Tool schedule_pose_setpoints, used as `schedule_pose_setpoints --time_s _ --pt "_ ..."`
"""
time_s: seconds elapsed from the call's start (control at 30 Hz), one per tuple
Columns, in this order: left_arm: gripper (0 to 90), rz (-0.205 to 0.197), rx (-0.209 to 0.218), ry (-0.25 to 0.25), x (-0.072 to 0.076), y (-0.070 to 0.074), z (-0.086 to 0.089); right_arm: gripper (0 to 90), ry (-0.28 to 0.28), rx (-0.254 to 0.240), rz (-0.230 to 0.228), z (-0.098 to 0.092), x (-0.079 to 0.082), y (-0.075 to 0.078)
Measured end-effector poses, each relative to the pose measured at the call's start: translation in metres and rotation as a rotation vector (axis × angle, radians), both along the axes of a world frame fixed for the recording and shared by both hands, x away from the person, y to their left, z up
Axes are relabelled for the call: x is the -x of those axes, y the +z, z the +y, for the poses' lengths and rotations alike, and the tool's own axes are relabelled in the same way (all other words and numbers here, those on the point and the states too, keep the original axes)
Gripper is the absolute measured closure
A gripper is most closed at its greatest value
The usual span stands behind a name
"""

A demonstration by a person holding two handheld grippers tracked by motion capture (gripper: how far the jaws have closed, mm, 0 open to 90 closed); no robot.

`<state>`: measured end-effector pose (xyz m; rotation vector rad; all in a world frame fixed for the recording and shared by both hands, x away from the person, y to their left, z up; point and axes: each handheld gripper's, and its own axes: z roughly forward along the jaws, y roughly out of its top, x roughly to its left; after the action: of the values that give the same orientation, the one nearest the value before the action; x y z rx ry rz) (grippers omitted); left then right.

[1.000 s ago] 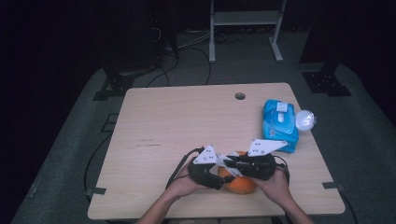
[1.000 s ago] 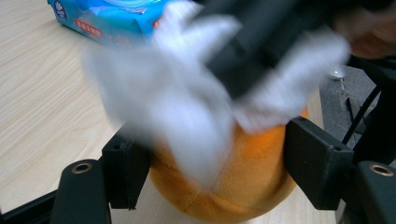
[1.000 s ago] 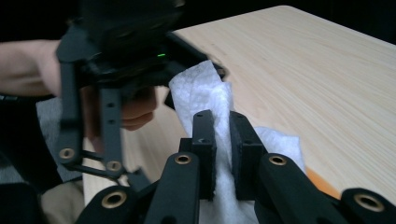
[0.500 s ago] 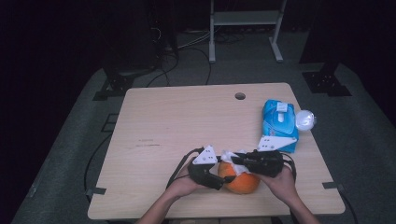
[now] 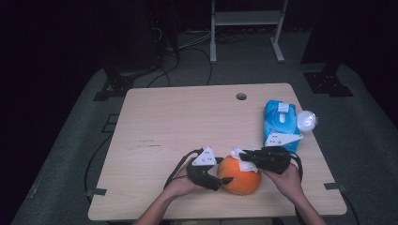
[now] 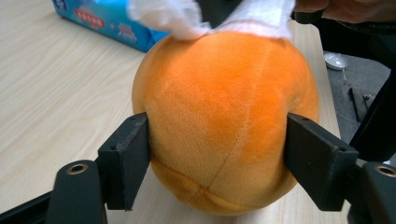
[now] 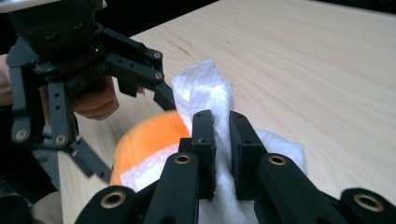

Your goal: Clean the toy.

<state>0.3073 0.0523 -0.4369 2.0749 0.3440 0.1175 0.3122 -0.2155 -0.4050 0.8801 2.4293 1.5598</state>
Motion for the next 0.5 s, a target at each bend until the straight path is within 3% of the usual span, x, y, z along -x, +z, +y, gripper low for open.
schedule_pose_setpoints --time_s 0.1,0.2,0.27,0.37,0.5 --pt "19.7 0.057 0.009 -0.009 -0.005 -0.001 0.004 81.5 -0.002 -0.019 0.013 -0.001 0.002 -0.004" --pt "13.3 0.12 0.075 -0.003 -0.008 0.0 0.007 81.4 0.011 -0.013 0.0 0.006 0.006 -0.002" --pt "12.3 0.121 0.082 -0.003 -0.007 0.002 0.005 81.4 0.029 -0.013 -0.004 0.013 0.009 -0.003" --pt "12.6 0.127 0.06 -0.016 -0.005 -0.001 0.003 81.4 0.06 0.01 -0.017 0.026 0.014 -0.002" --pt "19.7 0.112 0.047 -0.023 -0.005 -0.003 0.005 81.4 0.072 0.03 -0.029 0.028 0.015 -0.001"
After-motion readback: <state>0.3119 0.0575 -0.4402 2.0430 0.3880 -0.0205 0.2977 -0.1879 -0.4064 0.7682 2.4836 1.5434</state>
